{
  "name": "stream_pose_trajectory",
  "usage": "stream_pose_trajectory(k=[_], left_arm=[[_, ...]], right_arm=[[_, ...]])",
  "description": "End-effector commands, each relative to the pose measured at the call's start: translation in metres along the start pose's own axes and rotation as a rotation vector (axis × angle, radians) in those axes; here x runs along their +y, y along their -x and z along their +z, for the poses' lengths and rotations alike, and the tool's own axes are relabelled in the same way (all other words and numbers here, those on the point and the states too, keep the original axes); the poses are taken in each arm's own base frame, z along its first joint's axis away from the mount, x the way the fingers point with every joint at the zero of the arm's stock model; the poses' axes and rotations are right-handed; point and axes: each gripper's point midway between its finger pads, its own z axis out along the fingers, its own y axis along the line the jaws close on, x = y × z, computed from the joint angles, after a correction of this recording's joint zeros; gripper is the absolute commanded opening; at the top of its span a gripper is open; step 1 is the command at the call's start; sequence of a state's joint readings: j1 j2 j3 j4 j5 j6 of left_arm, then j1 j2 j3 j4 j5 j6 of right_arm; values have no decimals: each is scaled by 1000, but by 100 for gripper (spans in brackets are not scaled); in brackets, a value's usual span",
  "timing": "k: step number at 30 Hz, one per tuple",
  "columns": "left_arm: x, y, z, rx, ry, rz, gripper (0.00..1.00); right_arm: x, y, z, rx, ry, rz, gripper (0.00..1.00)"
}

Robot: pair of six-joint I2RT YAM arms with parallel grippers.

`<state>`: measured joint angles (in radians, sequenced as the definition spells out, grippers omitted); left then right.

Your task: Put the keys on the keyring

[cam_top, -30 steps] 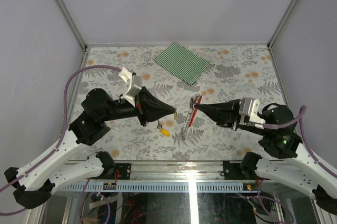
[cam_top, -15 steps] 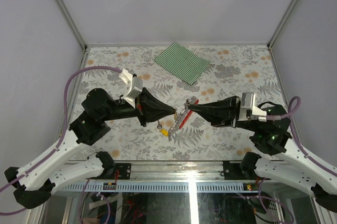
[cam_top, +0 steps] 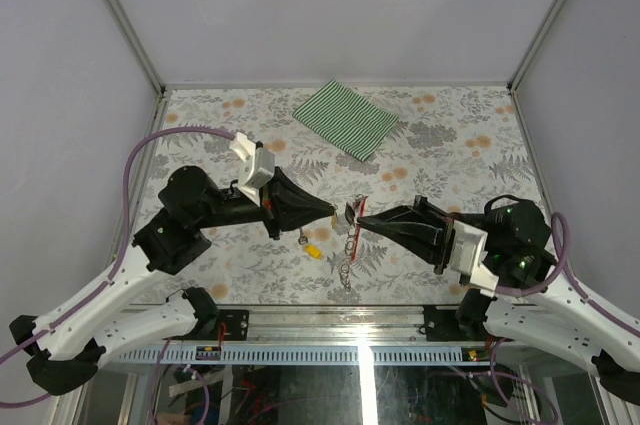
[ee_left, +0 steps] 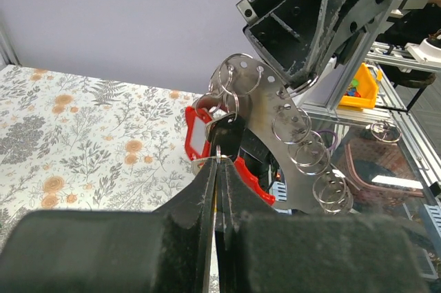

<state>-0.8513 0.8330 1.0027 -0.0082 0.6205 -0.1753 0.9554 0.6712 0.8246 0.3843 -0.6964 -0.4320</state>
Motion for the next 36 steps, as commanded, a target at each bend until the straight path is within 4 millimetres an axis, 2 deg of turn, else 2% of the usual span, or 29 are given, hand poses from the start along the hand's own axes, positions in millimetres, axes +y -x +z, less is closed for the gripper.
stream_pose_trajectory(k=[1,14,21,36], left_arm=[[-2,18,1,-32,-5,63,0],[-10,16,6,-24,-77,93,0],[-13,14,11,-14,-124,114,0],[-8,22,22,-9,-132,103,0]], right_arm=[[-2,14,-1,-47,48,-308,0],[-11,9,-6,60,101,-502,0],[-18,-9,-16,217,151,-581,0],[-26,-24,-29,337,141,-631,0]])
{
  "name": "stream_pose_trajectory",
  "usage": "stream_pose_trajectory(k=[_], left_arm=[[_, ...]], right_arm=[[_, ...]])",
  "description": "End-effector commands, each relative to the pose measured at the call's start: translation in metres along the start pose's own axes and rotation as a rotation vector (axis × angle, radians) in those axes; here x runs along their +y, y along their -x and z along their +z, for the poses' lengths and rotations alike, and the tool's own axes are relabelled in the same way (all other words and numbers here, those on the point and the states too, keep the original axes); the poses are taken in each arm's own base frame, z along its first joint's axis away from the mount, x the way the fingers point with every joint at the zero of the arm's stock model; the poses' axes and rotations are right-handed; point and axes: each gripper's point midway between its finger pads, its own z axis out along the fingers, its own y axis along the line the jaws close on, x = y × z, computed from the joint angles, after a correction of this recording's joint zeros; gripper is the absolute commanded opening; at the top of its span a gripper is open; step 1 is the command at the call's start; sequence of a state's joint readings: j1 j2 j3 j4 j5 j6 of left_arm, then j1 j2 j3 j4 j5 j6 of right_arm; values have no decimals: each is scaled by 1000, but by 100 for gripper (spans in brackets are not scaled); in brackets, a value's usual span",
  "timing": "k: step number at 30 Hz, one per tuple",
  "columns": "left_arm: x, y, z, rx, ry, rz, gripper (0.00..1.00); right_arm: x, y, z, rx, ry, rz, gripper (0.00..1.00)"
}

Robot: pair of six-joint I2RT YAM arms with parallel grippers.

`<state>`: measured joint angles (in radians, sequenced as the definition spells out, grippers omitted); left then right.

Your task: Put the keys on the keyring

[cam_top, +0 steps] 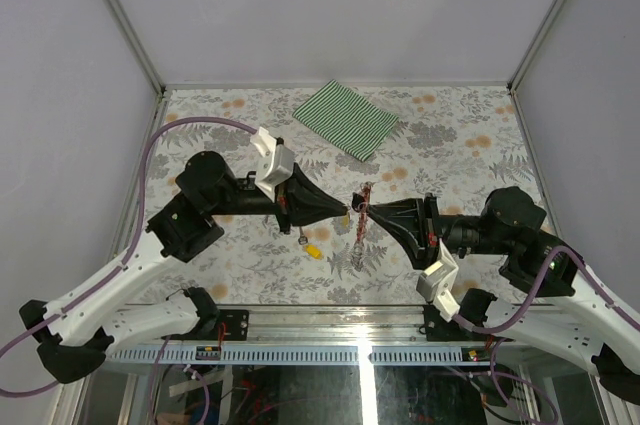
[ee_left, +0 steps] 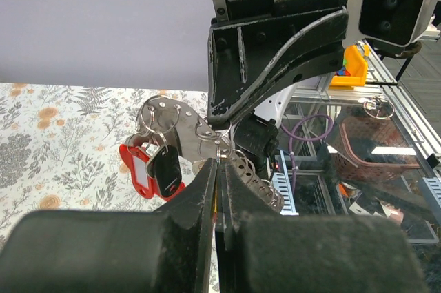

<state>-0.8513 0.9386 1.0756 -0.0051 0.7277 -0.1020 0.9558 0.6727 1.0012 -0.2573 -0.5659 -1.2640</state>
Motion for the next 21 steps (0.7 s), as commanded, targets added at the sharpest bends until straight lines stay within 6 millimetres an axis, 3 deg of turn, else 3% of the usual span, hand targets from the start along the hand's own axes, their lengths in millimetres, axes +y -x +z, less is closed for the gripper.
stream_pose_trajectory(k=[1,21], left_arm=[[-4,22,4,-48,-29,48,0],[17,19,4,-76,92,7,0]], right_arm=[[-28,3,-8,31,-74,-71,0],[-31,-26,-1,105,-239,21,0]])
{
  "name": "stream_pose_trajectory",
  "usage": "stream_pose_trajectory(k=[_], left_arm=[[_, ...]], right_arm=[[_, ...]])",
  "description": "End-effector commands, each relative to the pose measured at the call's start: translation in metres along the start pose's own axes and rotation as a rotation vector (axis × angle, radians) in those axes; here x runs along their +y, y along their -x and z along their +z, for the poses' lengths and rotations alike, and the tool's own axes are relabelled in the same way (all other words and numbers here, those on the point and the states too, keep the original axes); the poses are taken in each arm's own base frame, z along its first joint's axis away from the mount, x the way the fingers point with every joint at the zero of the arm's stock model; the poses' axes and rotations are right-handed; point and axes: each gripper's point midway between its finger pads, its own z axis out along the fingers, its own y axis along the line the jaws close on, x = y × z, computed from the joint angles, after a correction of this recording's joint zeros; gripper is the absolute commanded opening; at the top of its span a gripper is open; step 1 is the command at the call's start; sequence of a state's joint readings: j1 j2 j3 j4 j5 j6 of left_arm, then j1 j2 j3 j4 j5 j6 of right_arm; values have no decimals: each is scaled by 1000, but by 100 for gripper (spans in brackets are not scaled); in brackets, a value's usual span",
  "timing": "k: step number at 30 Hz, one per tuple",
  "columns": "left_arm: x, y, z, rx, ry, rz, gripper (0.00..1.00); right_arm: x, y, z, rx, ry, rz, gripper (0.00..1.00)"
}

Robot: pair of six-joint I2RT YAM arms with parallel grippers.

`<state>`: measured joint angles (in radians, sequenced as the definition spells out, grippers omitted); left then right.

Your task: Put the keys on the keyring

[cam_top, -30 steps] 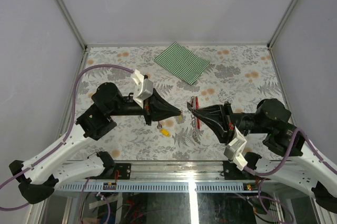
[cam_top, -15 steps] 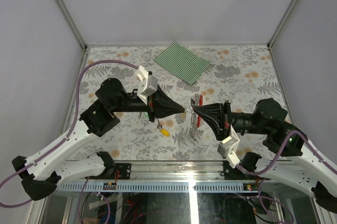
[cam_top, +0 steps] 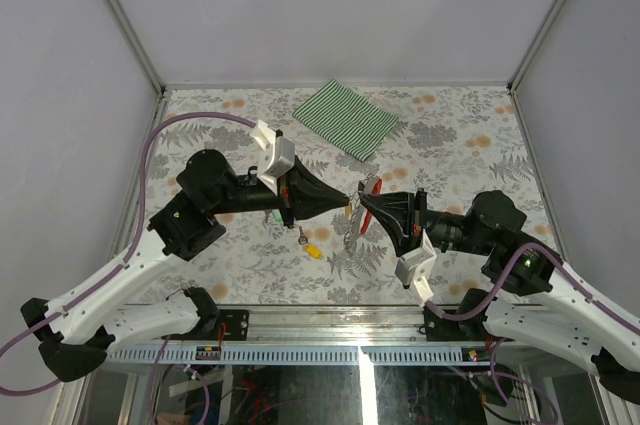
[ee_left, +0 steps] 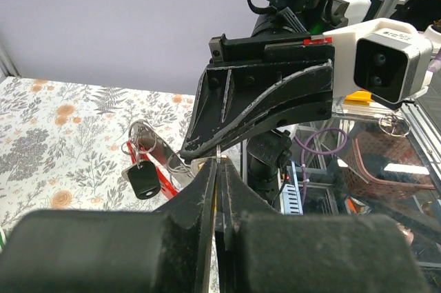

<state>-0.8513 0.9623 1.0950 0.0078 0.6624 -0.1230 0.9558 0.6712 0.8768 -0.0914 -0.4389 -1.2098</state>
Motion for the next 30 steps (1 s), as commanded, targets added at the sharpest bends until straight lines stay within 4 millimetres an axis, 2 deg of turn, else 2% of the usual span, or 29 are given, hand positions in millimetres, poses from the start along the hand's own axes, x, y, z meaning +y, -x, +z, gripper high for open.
stream_pose_trajectory(k=[1,6,11,22,30], left_arm=[[3,12,-1,-59,33,18,0],[9,13,-3,-71,76,1,0],[15,15,-1,-94,104,-25,0],[19,19,1,-97,119,-20,0],[28,22,-9,-66,200,28,0]], right_arm=[[-43,7,-6,0,-173,1,0],[-55,-1,-9,42,-240,10,0],[-63,4,-8,12,-274,44,0],[-51,12,-4,-41,-234,65,0],[-47,12,-8,-31,-212,74,0]])
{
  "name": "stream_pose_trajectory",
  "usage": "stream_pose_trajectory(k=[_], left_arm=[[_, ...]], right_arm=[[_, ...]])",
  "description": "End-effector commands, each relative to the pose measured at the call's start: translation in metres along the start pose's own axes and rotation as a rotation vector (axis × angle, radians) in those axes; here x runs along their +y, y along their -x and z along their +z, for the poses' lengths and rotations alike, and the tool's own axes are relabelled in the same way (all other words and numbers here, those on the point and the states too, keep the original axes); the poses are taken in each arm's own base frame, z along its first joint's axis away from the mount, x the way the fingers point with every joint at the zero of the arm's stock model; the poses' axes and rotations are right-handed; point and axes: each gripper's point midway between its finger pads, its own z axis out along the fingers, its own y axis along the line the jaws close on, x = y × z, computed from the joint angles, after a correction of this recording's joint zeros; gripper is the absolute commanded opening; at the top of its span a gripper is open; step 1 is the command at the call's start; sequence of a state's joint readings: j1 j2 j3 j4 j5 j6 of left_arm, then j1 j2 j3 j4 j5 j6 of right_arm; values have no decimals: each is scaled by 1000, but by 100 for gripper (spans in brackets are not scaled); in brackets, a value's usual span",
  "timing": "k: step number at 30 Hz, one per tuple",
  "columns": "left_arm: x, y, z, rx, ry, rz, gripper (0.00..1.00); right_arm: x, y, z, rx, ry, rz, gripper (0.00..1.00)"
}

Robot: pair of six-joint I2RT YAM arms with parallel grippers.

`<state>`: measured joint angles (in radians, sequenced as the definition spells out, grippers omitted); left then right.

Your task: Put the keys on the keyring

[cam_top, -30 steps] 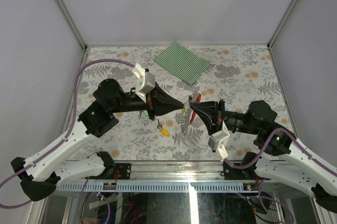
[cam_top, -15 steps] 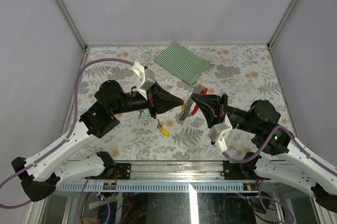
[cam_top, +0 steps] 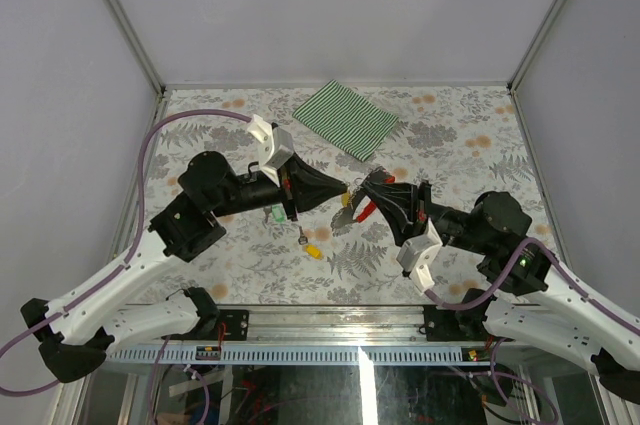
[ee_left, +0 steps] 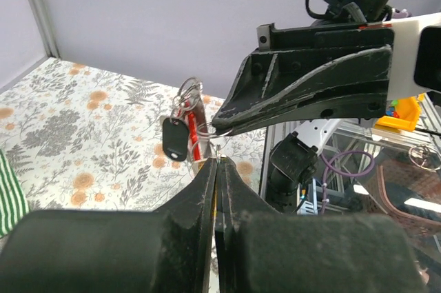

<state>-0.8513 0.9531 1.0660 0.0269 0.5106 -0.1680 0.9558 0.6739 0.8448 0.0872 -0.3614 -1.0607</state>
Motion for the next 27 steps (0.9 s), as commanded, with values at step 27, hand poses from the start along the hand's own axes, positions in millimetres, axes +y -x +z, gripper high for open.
stream_pose_trajectory(k=[27], left_arm=[[16,14,-5,8,97,109,0]], right_arm=[[-26,23,-5,-79,-93,68,1]])
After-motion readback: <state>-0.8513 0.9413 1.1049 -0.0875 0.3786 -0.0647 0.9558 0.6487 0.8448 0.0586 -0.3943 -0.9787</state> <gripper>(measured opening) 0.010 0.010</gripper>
